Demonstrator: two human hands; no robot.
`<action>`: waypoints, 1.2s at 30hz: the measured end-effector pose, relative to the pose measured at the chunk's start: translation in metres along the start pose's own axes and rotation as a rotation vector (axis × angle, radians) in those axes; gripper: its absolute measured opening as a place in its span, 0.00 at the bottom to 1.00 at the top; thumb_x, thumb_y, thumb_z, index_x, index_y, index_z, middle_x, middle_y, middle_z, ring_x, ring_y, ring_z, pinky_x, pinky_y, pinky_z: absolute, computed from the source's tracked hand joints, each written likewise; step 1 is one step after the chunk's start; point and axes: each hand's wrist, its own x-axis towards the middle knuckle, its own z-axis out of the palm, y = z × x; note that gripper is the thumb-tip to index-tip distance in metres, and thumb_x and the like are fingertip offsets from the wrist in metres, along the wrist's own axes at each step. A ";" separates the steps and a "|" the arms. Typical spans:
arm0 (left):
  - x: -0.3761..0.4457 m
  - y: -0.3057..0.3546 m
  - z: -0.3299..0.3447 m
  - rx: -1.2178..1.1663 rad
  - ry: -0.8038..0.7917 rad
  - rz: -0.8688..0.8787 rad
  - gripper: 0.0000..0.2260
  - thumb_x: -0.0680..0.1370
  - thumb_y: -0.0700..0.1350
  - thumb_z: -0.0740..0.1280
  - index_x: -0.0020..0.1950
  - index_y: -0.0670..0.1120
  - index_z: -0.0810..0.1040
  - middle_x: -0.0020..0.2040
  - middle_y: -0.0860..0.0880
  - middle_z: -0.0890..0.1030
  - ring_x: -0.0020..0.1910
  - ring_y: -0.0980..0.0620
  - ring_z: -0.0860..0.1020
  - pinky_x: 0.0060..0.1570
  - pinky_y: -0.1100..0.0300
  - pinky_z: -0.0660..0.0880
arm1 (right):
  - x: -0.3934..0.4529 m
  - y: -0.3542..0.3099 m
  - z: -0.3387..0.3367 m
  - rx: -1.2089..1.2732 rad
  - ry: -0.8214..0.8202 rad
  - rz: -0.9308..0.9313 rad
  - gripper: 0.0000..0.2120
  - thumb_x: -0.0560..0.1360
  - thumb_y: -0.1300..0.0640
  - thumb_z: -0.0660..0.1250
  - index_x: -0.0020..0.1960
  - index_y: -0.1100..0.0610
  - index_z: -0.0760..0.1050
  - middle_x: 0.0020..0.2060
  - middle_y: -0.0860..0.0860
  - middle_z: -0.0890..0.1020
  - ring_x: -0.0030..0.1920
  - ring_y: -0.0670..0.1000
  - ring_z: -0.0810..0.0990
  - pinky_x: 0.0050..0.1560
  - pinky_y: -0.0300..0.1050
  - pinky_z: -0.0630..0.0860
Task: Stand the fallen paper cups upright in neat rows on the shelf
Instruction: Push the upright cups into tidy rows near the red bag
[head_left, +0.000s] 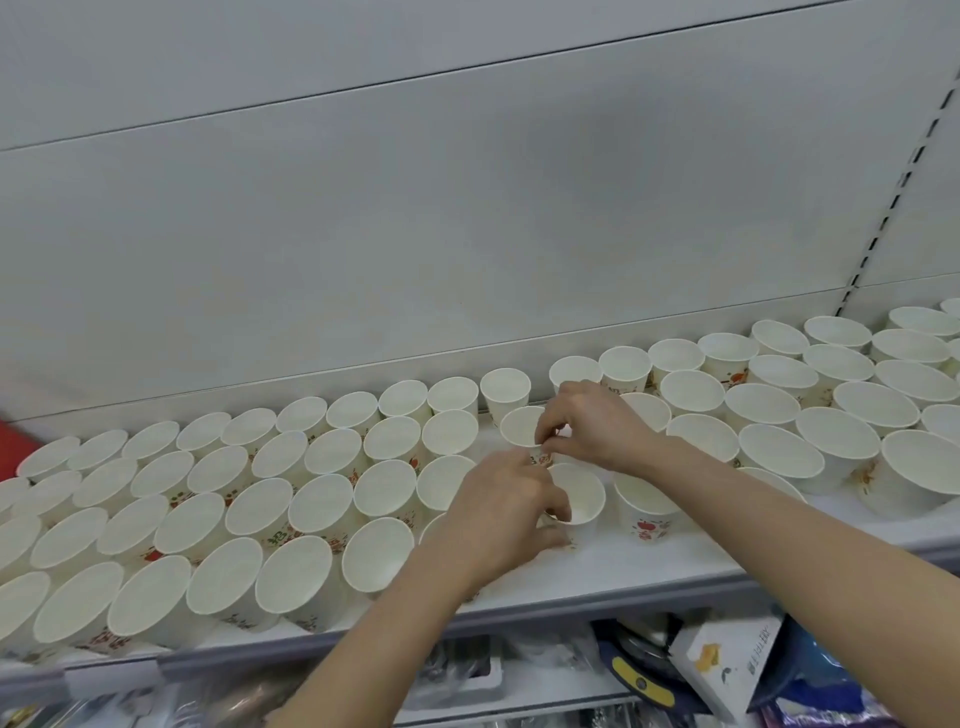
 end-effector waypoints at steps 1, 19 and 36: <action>-0.001 -0.002 0.003 0.024 0.019 0.005 0.07 0.74 0.53 0.70 0.48 0.53 0.84 0.46 0.54 0.83 0.48 0.50 0.73 0.44 0.58 0.65 | 0.001 -0.002 0.002 0.006 0.002 -0.008 0.02 0.68 0.55 0.73 0.39 0.49 0.82 0.37 0.45 0.82 0.43 0.47 0.72 0.44 0.44 0.68; -0.012 -0.019 0.003 0.299 0.079 -0.211 0.06 0.61 0.45 0.78 0.31 0.52 0.82 0.28 0.54 0.78 0.34 0.50 0.73 0.33 0.60 0.59 | -0.047 0.020 -0.032 0.088 0.198 0.256 0.03 0.70 0.55 0.73 0.38 0.47 0.82 0.34 0.44 0.82 0.41 0.48 0.76 0.43 0.51 0.74; -0.010 -0.012 0.011 -0.109 0.240 -0.043 0.17 0.70 0.55 0.74 0.58 0.57 0.80 0.53 0.59 0.80 0.49 0.54 0.73 0.48 0.60 0.70 | -0.140 -0.011 0.005 -0.060 0.341 0.031 0.07 0.64 0.50 0.78 0.37 0.49 0.81 0.34 0.40 0.80 0.40 0.47 0.72 0.41 0.45 0.68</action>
